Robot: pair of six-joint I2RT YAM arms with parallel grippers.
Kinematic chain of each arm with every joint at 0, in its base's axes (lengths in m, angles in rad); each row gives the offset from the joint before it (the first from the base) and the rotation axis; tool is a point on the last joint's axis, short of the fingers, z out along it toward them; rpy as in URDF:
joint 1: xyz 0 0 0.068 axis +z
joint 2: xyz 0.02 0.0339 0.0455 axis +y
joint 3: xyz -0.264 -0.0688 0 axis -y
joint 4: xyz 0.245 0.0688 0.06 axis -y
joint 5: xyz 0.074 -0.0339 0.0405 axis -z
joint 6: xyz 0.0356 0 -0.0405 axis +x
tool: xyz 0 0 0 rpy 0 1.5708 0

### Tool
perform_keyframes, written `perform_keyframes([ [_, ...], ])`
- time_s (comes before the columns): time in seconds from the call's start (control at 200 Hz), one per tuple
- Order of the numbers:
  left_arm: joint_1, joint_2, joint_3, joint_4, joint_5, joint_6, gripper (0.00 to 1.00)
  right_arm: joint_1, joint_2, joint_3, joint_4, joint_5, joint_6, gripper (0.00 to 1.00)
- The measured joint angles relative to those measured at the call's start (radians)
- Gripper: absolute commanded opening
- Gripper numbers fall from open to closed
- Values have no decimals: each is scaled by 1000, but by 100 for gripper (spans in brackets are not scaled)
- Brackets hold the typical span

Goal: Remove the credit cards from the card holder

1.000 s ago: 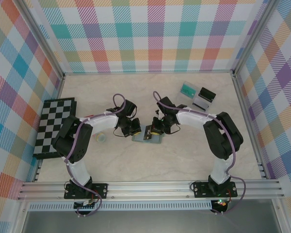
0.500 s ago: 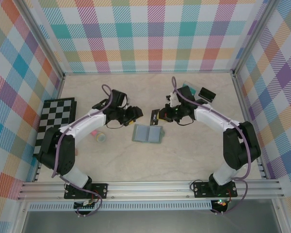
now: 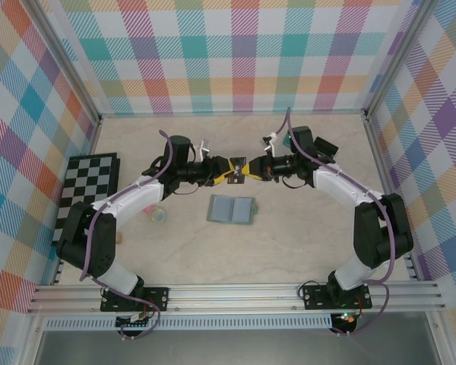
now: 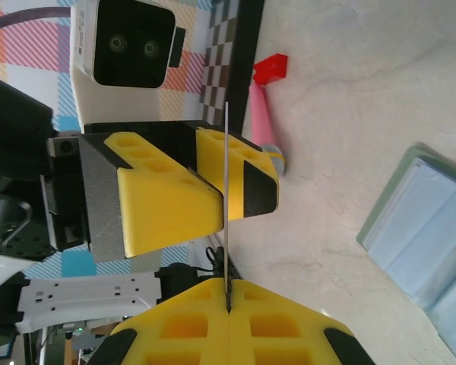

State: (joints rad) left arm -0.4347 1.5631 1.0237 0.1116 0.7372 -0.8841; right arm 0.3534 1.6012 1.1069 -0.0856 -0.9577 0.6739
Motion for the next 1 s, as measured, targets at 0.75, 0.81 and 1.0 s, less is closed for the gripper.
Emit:
perform_keyframes([
  [0.75, 8, -16, -21, 249, 56, -105, 1, -21, -22, -26, 220, -50, 201, 8],
  [0.81, 8, -16, -21, 251, 56, -108, 4, -21, -22, -22, 216, -47, 202, 4],
  [1.0, 6, -17, -19, 174, -2, -69, 51, -13, -22, 64, 57, 18, 99, 0],
])
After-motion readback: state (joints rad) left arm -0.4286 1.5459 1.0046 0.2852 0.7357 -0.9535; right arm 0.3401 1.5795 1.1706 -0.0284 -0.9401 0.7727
